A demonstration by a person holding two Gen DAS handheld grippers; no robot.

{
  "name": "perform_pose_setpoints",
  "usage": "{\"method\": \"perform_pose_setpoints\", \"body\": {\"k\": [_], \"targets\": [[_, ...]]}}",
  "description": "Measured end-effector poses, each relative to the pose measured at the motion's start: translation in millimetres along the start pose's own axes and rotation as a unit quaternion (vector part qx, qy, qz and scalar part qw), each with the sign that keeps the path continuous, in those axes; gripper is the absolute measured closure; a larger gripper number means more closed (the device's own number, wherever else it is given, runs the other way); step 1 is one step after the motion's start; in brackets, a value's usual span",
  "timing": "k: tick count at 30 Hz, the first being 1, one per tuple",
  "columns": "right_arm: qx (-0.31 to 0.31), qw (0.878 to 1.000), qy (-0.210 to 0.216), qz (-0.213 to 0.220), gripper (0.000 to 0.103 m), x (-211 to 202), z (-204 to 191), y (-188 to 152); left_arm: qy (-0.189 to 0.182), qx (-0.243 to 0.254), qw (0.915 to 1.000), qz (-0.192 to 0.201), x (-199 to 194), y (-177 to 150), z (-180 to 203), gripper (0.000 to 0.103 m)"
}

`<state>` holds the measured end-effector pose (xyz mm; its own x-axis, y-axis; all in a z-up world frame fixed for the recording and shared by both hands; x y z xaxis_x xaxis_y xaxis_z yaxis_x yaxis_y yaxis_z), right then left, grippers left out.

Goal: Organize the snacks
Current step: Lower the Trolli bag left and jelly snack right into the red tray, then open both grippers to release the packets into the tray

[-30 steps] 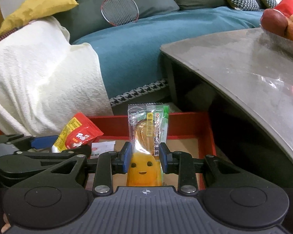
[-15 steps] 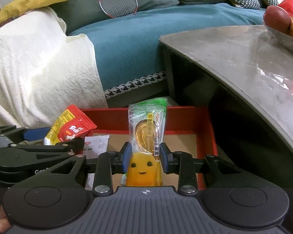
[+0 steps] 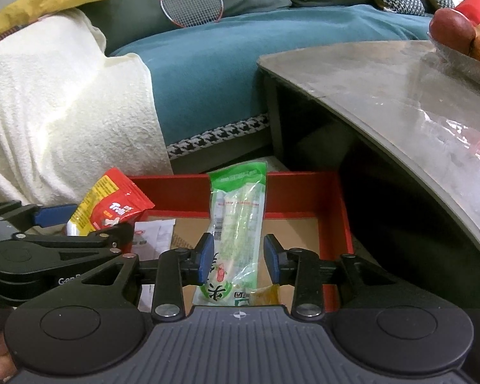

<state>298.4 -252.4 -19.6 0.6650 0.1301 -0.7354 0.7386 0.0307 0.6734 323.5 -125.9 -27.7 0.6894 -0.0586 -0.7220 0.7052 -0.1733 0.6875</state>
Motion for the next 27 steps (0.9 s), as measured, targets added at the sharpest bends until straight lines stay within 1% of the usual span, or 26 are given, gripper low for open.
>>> {"method": "perform_pose_setpoints", "body": {"k": [4, 6, 8, 10, 19, 27], "targets": [[0.002, 1.0, -0.004, 0.003, 0.058, -0.8, 3.2, 0.5, 0.012, 0.004, 0.9998, 0.015, -4.0, 3.2, -1.7, 0.043], [0.003, 1.0, -0.006, 0.005, 0.057, -1.3, 4.5, 0.7, 0.01, 0.004, 0.9997, 0.02, -7.0, 5.2, -2.4, 0.042], [0.001, 1.0, -0.008, 0.006, 0.057, -2.1, 4.5, 1.0, 0.009, 0.002, 0.9997, 0.022, -9.0, 6.1, -2.8, 0.038], [-0.002, 1.0, -0.009, 0.007, 0.056, -3.1, 3.7, 1.7, 0.013, 0.006, 0.9996, 0.025, -10.7, 6.5, -2.3, 0.038], [-0.018, 0.999, -0.02, 0.02, 0.049, -12.6, -0.2, 4.3, 0.014, 0.01, 0.9992, 0.036, -20.7, 7.7, 0.0, 0.037], [-0.025, 0.999, -0.026, 0.026, 0.047, -17.6, -0.4, 4.9, 0.02, 0.013, 0.9988, 0.043, -24.9, 7.6, -1.0, 0.037]]}}
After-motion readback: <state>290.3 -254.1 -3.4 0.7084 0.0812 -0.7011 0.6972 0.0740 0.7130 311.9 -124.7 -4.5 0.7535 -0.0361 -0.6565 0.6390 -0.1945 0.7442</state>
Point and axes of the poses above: each gripper's, at about its wrist camera, not at the fingertips, and x roughly the way its jaws point, z to its right, y to its top, the point moved 7 cm from there along x, roughly the way its jaws point, and after that the axes turned 5 degrees about -x, right-handed, at the moved point
